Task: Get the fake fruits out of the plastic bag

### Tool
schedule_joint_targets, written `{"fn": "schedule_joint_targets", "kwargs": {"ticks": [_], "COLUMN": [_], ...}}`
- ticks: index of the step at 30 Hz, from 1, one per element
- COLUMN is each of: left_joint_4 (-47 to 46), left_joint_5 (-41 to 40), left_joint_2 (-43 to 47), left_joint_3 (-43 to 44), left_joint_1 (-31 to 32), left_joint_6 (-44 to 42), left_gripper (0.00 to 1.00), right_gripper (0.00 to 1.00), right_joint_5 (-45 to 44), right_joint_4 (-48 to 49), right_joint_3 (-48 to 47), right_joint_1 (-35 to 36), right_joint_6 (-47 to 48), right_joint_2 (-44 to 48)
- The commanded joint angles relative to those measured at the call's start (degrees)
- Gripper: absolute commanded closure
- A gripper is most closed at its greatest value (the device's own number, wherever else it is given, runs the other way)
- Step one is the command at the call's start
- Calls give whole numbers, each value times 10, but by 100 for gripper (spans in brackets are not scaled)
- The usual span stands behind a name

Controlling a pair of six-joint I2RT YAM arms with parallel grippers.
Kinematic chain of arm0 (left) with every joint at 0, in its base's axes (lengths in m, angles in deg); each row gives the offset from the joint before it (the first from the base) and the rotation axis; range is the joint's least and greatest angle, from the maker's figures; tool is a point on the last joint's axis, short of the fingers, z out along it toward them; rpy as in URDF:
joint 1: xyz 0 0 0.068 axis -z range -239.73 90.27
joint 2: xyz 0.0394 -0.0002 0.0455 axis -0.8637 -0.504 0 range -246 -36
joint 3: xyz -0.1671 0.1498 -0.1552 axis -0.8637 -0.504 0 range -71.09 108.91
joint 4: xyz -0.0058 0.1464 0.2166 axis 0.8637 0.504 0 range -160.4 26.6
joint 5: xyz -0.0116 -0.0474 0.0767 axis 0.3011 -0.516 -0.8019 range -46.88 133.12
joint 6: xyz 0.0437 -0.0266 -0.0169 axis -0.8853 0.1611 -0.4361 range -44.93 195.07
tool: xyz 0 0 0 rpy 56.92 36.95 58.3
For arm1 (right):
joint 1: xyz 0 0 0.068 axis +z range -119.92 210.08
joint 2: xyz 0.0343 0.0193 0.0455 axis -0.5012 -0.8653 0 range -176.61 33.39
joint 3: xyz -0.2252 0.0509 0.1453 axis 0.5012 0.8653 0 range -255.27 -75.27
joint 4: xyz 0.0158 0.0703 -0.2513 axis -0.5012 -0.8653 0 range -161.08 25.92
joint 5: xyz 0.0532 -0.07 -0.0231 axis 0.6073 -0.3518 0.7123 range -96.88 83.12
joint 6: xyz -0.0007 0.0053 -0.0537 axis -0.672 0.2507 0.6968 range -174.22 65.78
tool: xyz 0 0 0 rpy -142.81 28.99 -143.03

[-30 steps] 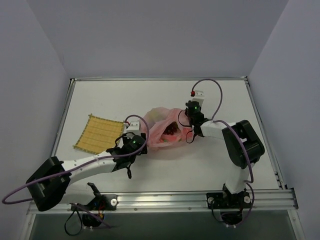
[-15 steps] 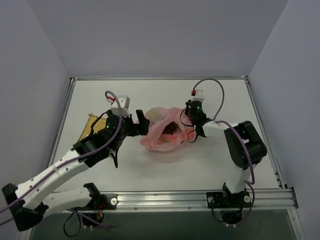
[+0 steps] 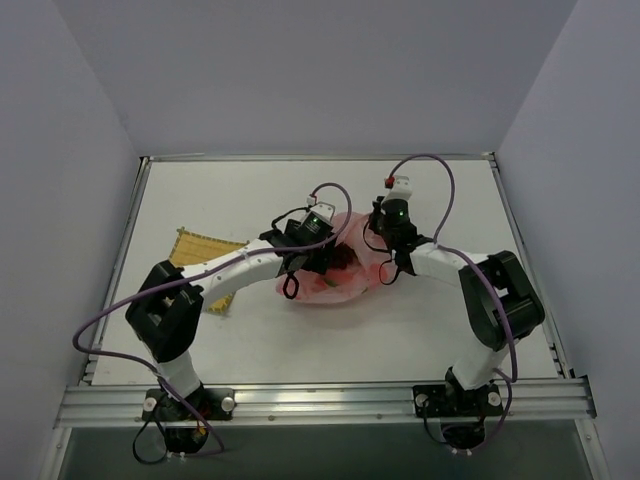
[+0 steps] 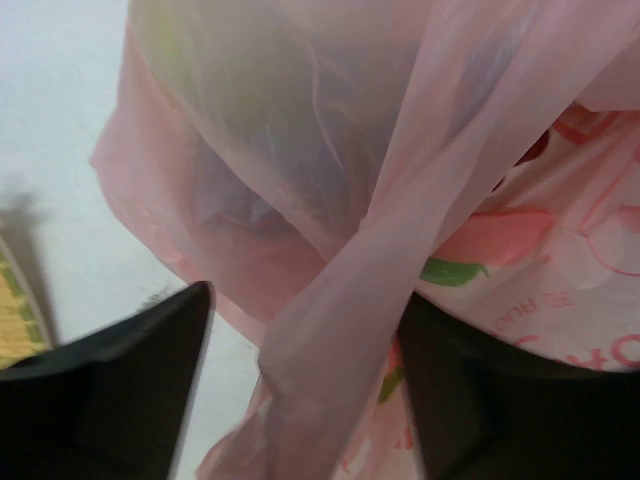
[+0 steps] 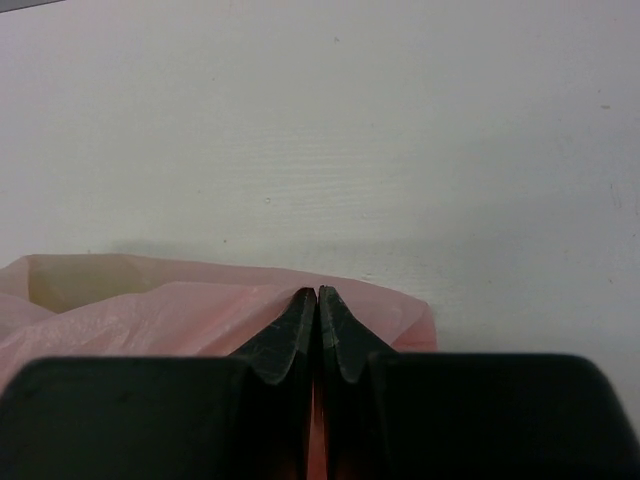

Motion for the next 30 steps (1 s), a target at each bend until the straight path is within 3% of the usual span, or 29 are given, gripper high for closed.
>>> {"fn": "schedule_joint_targets", "kwargs": {"ticks": [1,5,6,9,12,13,19,25,27,30], "left_joint_4": [-29,-84,-95,-125,-148,-149,-180,-194,-192,-192], "left_joint_5": [-25,-20,-16,15,33,35,64,87,89,97], "left_joint_2": [33,70,76,83,72,70,49,35,31,22], "left_joint_3": [5,-46,-55,-72,-73,-72,-71,-61,-52,-46], "left_joint_1": [-17,-45,-52,-90,-110,-111,-120,-133,-135,-145], "left_joint_6": [-17,10,19,36,41,41,57,72,76,85], "left_gripper": [41,94,97,98,98,98,98,97,98,98], "right_gripper": [99,98,97,83,49,32,6,4,5,32], "right_joint_5": [6,-16,-17,-25,-44,-53,-39,-73,-133,-149], "right_joint_4": [-9,-31,-41,-83,-145,-164,-274,-340,-351,-353], "right_joint_3": [0,8,9,7,-3,-9,-38,-60,-68,-96], "right_joint_1": [-2,-7,-9,-10,-11,-11,28,189,271,335], "right_joint_6": [0,8,7,2,-2,-2,-7,-10,-4,4], "right_joint_2": [30,48,53,75,132,147,311,400,406,390]}}
